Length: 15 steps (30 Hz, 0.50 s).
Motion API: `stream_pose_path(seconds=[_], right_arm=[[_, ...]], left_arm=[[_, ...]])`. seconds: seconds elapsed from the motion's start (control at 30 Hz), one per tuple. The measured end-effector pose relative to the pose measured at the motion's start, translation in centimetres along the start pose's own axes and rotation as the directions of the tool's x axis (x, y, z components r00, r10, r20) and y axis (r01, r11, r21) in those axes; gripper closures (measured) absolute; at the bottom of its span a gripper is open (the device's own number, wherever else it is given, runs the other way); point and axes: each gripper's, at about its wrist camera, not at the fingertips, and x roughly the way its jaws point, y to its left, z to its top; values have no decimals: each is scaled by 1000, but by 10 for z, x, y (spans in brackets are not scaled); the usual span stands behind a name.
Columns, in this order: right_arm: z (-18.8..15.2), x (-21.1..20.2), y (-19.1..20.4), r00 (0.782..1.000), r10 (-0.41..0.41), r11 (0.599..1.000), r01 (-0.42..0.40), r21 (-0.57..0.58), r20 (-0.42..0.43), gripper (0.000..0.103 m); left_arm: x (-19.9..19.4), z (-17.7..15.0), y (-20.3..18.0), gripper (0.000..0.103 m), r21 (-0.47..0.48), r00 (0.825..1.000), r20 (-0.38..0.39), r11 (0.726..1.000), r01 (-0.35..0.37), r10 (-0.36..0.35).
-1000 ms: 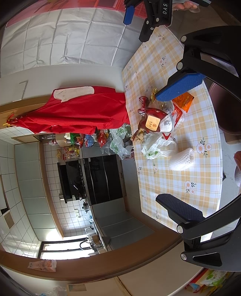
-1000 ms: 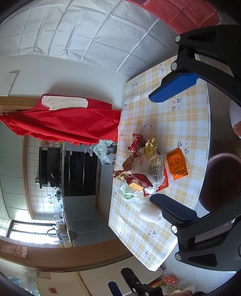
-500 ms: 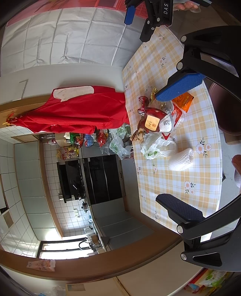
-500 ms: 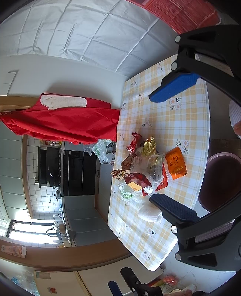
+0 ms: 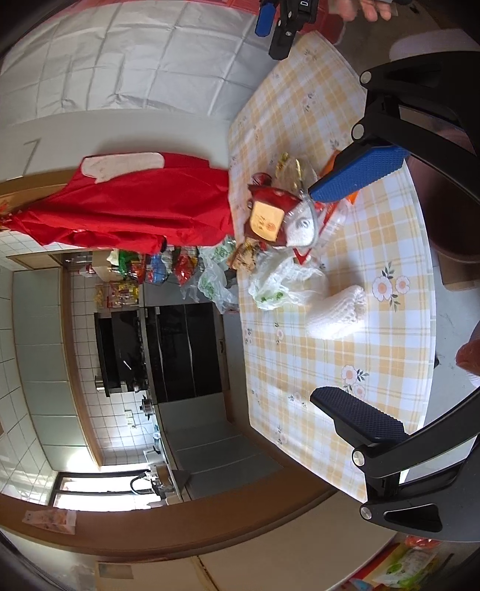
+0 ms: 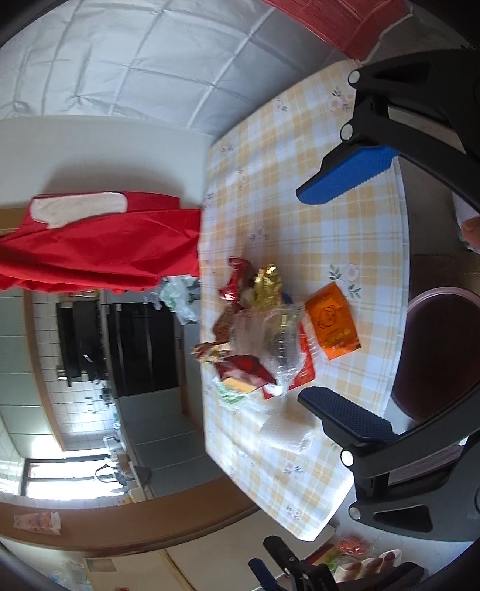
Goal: Collect trash
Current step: 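Grasp the red snack bag with the right gripper while the left gripper grasps the white bubble-wrap roll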
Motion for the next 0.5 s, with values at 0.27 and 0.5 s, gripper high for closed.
stream_pose_path(seconds=[0.27,0.5], right_arm=[[-23,57,15,994,-8,996,-1,-85,-105,6],[20,90,49,982,183,975,-186,-122,-34,6]], left_arm=[[49,-30,9,5,-10,995,-100,1000,-24,23],[73,-21,33,5,-71,991,-131,997,-37,27]])
